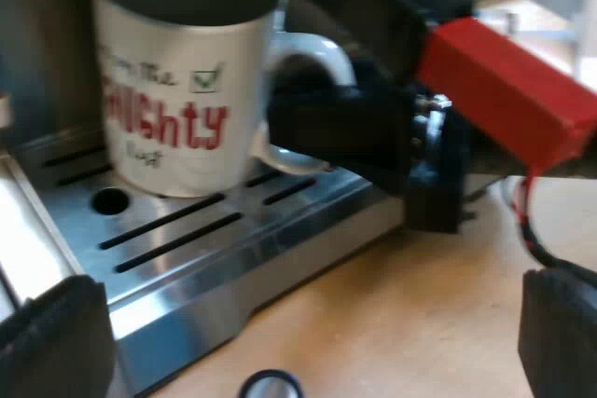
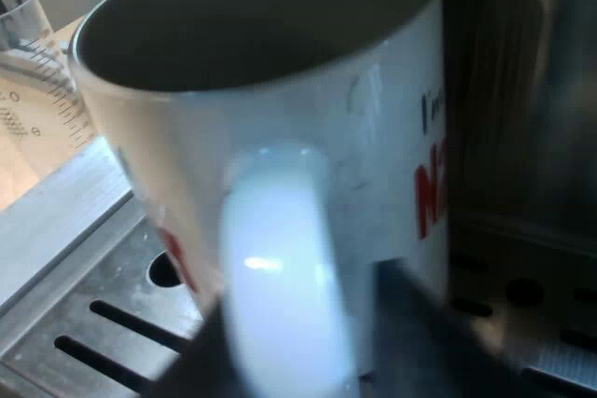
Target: Remove mug from coffee machine
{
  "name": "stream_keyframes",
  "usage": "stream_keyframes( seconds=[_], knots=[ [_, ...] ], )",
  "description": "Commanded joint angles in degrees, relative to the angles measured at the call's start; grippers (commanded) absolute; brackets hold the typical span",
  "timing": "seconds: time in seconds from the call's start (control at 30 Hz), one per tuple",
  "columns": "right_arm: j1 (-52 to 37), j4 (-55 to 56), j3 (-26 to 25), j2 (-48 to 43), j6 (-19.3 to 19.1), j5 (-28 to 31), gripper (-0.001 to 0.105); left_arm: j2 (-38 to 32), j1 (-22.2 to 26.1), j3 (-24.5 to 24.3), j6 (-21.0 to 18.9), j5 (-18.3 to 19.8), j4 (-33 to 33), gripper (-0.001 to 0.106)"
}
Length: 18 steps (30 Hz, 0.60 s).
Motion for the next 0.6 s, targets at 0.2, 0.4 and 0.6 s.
stream_keyframes(
  seconds=[0.2, 0.4, 0.6],
  knots=[
    [0.55, -0.18, -0.55, -0.74, -0.88, -0.25, 0.000, -0.20, -0.29, -0.18, 0.61, 1.25, -2.91, 0.089],
    [2.67, 7.41, -0.55, -4.55, -2.63, 6.48, 0.000, -0.20, -0.29, -0.18, 0.61, 1.25, -3.47, 0.089],
    [4.06, 9.78, -0.55, -6.39, -2.42, 6.52, 0.000, -0.20, -0.29, -0.18, 0.61, 1.66, -3.58, 0.089]
  ],
)
